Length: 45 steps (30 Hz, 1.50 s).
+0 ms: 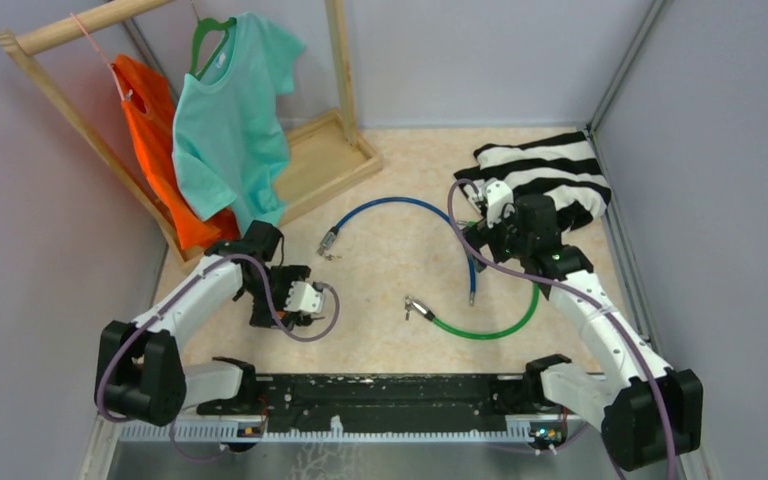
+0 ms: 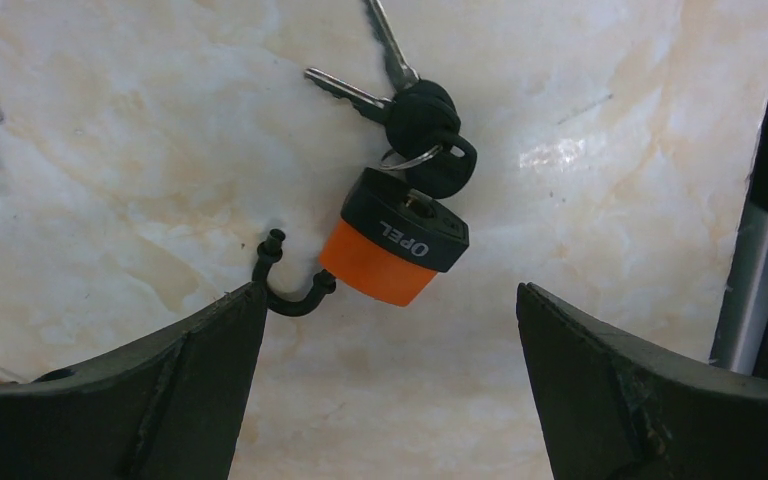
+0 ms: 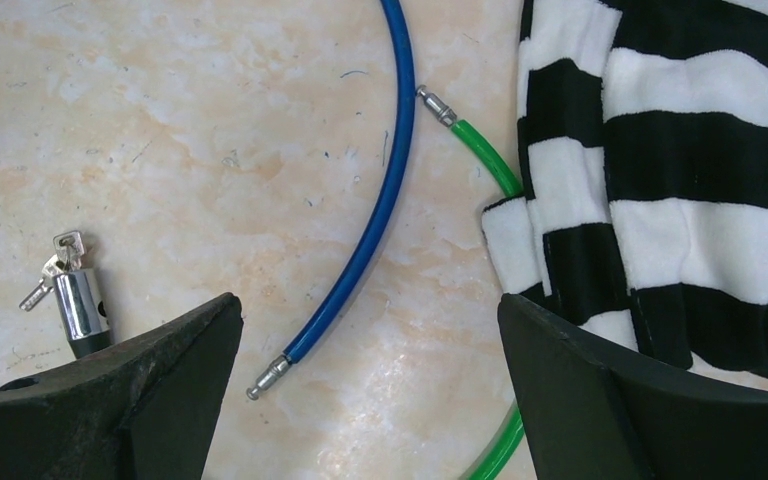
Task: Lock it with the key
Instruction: Move the lock to the center of the board.
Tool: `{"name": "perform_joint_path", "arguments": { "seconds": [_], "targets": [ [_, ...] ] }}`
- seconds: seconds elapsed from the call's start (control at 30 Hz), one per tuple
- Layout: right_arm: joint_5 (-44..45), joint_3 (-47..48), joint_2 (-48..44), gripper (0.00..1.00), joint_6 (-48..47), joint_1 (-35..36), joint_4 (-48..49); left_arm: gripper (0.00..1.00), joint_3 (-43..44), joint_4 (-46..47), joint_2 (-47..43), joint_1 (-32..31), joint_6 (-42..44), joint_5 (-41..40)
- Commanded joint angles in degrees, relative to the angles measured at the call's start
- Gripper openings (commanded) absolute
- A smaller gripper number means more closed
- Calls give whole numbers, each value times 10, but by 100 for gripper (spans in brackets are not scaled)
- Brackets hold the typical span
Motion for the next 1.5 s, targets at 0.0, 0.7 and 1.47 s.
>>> {"name": "perform_joint_path", "arguments": {
  "seconds": [0.0, 0.7, 1.47],
  "targets": [
    [6, 3, 5, 99, -6, 4, 27, 98, 3, -27, 25, -7, 113, -38],
    [7, 4, 19, 99, -8, 5, 22, 55, -35, 62, 78, -81, 75, -41],
    [-7, 60, 87, 99, 13, 6, 35, 56, 217, 281, 339, -334, -552, -7]
  ]
}}
